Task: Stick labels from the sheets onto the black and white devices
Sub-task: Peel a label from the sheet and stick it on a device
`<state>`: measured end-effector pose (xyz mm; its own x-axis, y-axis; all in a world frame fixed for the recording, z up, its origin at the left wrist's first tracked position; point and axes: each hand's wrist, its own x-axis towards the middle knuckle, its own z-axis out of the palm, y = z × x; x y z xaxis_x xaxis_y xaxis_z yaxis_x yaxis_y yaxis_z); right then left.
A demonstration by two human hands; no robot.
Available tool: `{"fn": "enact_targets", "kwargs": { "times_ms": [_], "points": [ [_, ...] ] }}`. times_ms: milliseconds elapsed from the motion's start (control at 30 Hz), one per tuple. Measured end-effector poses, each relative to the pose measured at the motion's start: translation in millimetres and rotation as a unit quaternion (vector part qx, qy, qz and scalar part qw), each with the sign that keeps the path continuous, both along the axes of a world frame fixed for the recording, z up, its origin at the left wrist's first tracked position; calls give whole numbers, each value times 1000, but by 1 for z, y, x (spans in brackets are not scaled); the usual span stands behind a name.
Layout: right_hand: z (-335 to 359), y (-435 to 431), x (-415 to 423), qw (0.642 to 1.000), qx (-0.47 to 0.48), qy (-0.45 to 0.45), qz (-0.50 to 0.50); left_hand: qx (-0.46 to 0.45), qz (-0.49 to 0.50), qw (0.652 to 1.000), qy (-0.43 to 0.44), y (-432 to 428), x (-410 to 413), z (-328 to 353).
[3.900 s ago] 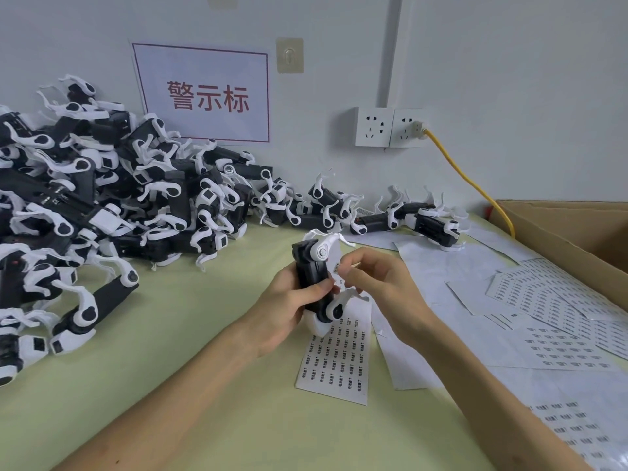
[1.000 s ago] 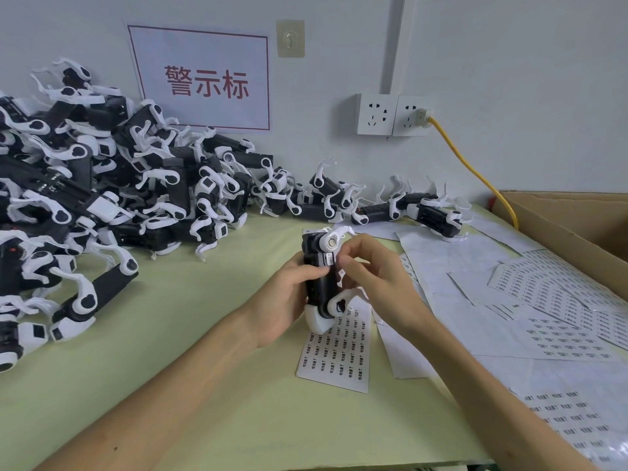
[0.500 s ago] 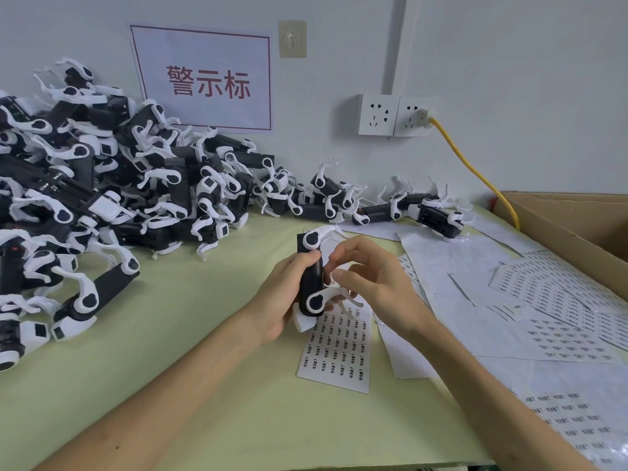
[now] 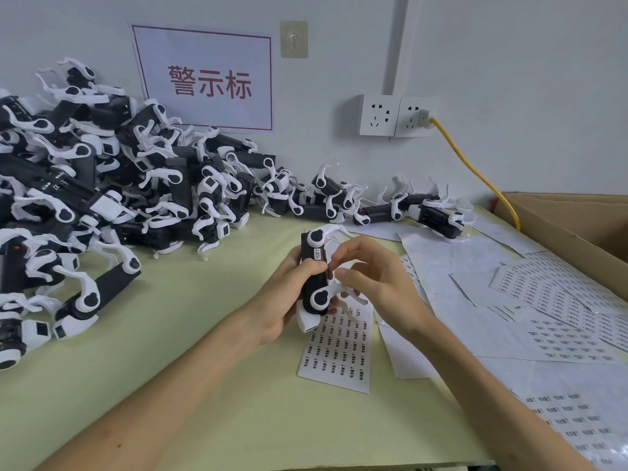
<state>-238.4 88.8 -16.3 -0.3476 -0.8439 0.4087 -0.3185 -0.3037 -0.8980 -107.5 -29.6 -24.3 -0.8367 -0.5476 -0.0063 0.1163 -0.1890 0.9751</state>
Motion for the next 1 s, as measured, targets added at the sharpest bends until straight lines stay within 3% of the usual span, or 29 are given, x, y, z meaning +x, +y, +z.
{"fn": "enact_targets", "kwargs": {
  "times_ms": [367,600,1000],
  "points": [
    [-2,0,1,1000,12,12,19,-9,53,998,-22,2,-4,-1],
    [1,0,3,1000,5,12,18,10,37,999,-17,4,-1,1],
    [6,4,2,998,20,42,-31,-22,65,998,10,4,-2,3]
  ]
}}
